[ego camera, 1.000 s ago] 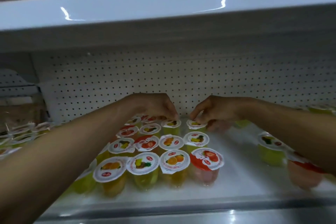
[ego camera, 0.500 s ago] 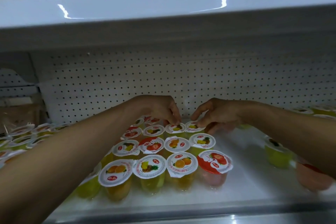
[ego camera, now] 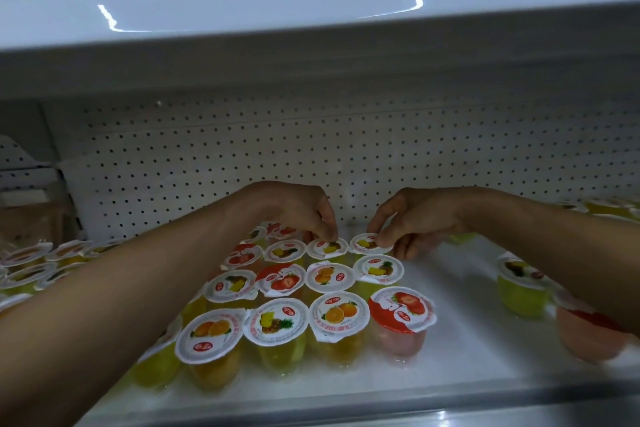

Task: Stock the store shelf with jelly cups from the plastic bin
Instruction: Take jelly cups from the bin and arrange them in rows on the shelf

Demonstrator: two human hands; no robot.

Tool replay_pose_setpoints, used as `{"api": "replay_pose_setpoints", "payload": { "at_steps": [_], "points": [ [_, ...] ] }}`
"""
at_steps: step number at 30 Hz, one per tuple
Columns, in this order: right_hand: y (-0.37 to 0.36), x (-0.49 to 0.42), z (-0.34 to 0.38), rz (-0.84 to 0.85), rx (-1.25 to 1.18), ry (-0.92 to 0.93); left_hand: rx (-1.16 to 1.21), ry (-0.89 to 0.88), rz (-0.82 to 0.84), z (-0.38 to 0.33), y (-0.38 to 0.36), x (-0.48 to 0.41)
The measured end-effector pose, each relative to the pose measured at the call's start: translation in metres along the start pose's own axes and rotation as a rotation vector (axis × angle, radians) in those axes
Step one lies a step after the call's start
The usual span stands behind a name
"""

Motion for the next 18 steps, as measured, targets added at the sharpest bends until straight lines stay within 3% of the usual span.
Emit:
{"api": "replay_pose_setpoints", "payload": {
  "at_steps": [8, 13, 15, 18],
  "points": [
    [0.003, 0.004, 0.004, -0.005, 0.060, 0.007, -0.006, 0.008, 0.031, 0.003, 0.002, -0.009],
    [0.071, 0.020, 0.007, -0.435, 0.185, 0.145, 0.074, -0.115, -0.164, -0.026, 0.014, -0.022],
    [0.097, 0.028, -0.005, -0.498, 0.350, 0.105, 0.088, -0.158, -0.205, -0.049, 0.017, -0.033],
    [0.111, 0.034, -0.035, -0.383, 0.558, -0.087, 0.091, -0.204, -0.172, -0.084, 0.012, -0.055]
  ]
}}
Point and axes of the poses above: each hand's wrist, its own x-axis away from the middle knuckle, its own y-axis out of the back of the hand, z = x × y, the point moved 4 cm from there along -x, towards the middle knuckle, and after that the axes turned 2 degrees about y, right-handed, at the moved point
